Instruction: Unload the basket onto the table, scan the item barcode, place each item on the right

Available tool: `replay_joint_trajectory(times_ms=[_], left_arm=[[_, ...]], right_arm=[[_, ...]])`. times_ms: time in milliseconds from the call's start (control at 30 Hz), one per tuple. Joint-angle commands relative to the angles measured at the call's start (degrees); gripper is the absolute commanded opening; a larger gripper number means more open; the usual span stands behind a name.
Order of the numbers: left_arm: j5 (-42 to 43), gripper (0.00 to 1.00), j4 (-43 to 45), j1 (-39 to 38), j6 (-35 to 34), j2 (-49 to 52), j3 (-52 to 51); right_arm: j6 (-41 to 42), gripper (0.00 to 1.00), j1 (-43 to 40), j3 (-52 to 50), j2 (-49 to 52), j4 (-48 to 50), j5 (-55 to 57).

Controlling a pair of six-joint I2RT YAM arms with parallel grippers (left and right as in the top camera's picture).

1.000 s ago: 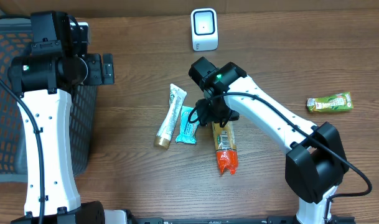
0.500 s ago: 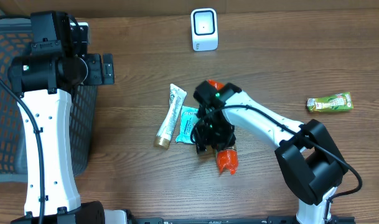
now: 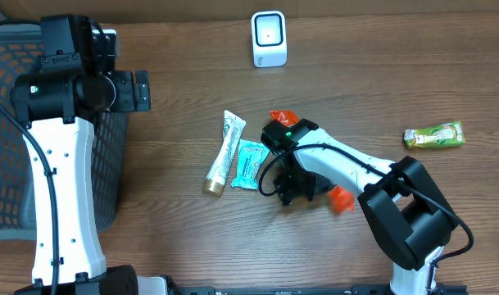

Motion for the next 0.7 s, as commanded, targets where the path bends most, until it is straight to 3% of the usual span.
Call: replay_joint_trajectory(times_ms=[0,133,267,400,567,667], left_arm=[[0.5,1.0,0.2,0.31,0.87,0.5,0.55],[0.52,1.0,0.2,0.28,0.87,0.5,0.55],[0.5,0.99,0.2,0.31,0.87,0.5,0.55],[0.52,1.0,0.2,0.31,0.87,0.5,0.55],[0.5,0.99,0.2,0.31,0.87,0.5,0.55],[0.5,0.99,0.2,0.31,0.87,0.5,0.55]], right_arm=[[-0.2,0.83,-0.98,-1.77,-1.44,5.57,28.89],[-3.06,0.85,-5.38,-3.06,-1.44,13.6,31.87],[-3.69,0.82,-12.79,-3.28,-1.44,21.38,27.87],[-8.22,0.68,-18.82,-1.99,-1.55,24.81,14.6],[-8.11,0.69,-21.18,2.95,-4.7,22.01,1.2],[-2.91,0.72,-21.27,5.62,-7.65,22.18,-7.08]])
